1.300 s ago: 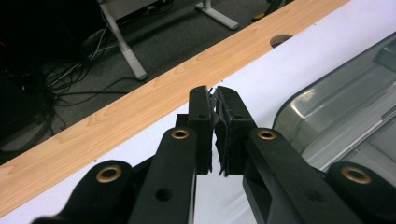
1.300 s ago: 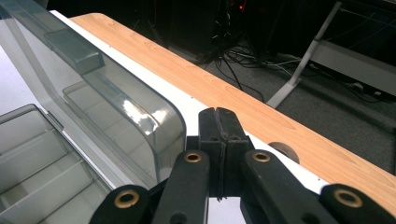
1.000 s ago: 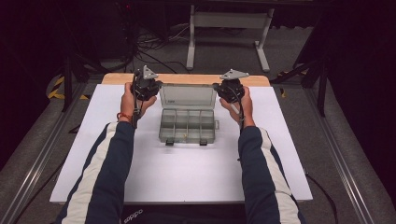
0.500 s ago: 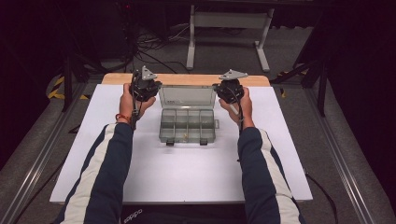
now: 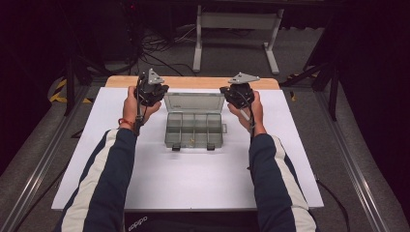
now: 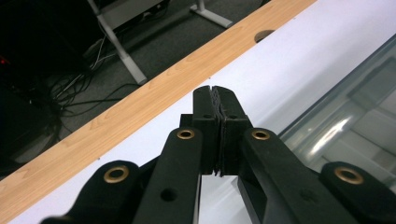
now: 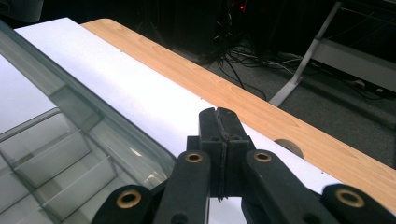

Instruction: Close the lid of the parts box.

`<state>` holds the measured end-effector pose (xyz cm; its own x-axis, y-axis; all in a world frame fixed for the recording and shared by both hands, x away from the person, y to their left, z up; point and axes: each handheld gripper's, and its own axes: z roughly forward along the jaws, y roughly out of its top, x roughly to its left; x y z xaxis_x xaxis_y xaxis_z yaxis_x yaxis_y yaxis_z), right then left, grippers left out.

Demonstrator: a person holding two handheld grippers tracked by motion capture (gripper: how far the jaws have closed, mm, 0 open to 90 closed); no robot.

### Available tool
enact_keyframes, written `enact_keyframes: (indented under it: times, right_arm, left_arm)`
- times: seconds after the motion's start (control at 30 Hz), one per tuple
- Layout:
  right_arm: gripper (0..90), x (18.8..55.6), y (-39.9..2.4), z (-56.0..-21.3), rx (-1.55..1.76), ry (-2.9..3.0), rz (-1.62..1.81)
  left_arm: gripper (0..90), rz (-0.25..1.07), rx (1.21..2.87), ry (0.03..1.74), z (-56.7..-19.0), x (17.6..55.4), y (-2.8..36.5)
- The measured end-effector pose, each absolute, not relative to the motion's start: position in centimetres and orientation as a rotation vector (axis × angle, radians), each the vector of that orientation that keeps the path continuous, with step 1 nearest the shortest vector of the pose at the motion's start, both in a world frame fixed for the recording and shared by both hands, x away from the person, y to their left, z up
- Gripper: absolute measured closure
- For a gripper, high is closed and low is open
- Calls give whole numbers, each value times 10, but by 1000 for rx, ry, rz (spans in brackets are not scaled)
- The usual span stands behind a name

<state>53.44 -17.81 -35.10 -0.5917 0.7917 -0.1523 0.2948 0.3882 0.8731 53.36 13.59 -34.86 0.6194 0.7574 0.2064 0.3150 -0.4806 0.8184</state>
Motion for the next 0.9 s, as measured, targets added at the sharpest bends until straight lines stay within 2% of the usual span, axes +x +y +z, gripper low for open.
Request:
enact_keyframes:
  times: [0.9]
  right_arm:
    - [900,499,-179,-359,835,2213,1137]
  left_arm:
    - [894,676,2132,686,-352,492,137]
